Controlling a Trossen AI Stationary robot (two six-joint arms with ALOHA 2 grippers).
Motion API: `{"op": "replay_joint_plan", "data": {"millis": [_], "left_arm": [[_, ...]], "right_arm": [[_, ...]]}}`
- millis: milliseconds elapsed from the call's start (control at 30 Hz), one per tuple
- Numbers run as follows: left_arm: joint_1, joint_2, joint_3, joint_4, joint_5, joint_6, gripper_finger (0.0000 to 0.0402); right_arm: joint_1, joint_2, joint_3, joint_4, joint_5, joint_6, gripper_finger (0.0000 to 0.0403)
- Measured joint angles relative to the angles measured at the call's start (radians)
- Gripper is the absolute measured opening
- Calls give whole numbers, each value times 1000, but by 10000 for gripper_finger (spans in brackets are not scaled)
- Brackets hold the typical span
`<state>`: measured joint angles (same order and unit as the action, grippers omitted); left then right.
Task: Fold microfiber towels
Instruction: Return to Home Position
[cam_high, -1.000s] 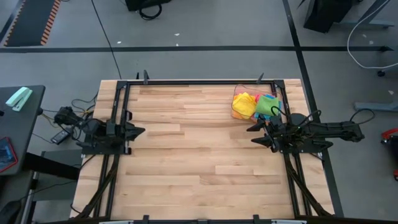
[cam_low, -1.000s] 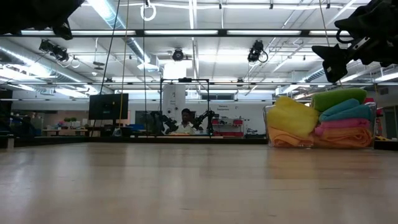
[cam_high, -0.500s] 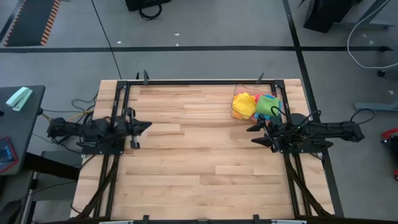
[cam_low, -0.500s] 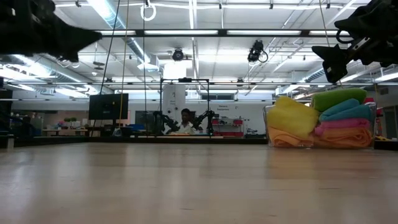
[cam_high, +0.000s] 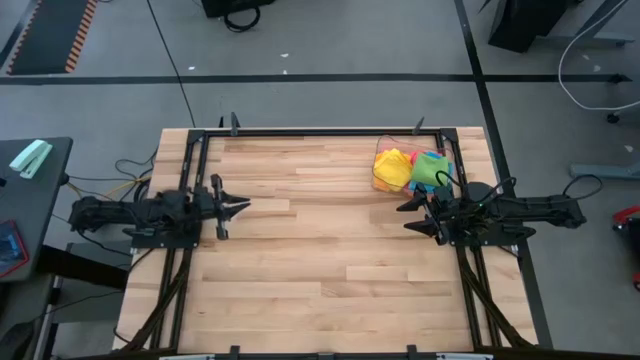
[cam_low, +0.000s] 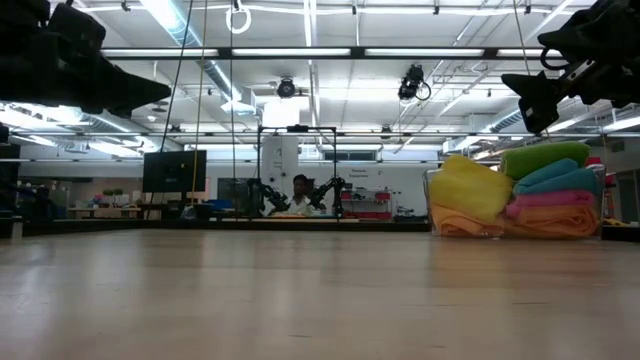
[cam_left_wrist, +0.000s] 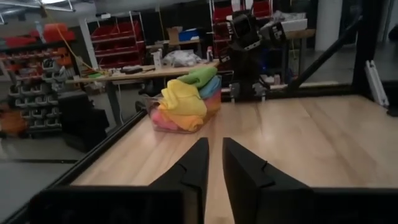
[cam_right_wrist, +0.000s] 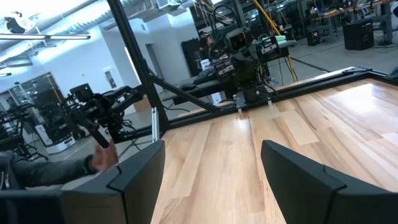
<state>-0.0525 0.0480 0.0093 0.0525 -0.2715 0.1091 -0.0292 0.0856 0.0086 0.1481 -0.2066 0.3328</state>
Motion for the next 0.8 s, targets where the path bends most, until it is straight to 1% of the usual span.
{"op": "replay_joint_plan", "data": {"millis": [133,267,533,800], "left_arm": [[0,16,0,7,-1,58,63],[0,17,0,12,-2,59,65],[0,17,-2,22,-5,59,53],[0,17,-2,25,-5,59,61]], "right_arm": [[0,0,0,0,0,0,275],[0,0,0,0,0,0,275],[0,0,0,0,0,0,275],[0,0,0,0,0,0,275]]}}
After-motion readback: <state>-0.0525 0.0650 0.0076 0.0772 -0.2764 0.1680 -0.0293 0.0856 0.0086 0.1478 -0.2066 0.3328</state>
